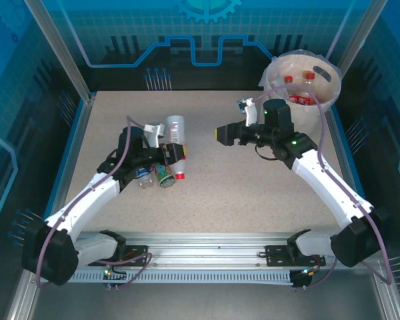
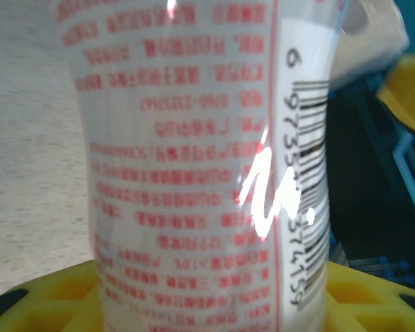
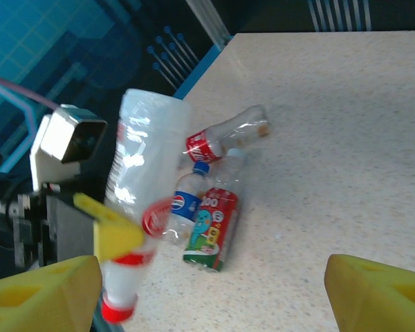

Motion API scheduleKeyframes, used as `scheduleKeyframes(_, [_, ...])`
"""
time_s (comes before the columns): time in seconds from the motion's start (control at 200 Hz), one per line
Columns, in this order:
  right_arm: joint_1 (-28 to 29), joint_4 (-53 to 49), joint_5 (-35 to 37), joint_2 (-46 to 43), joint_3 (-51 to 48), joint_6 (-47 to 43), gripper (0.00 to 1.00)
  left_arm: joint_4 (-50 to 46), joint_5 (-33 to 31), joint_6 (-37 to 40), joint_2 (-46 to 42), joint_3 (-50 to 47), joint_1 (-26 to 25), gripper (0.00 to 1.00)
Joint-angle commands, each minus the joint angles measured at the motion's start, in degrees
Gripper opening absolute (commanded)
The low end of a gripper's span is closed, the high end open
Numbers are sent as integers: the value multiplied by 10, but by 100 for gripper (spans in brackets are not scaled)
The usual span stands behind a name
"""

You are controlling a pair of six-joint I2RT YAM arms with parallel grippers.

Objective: Put the plastic bottles in the bin

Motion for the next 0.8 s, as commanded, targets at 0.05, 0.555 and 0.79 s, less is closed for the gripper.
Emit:
scheduleKeyframes(0.05, [25,95,-35,37,1,52,85,64,47,45,30,31,-42,51])
scheduleKeyframes(0.555, [48,171,-74,130,24,109,81,105,57,43,79,51,-91,51])
scheduleKeyframes(0.79, [48,167,-70,133,25,113,64,107,46,44,85,53,-96,51])
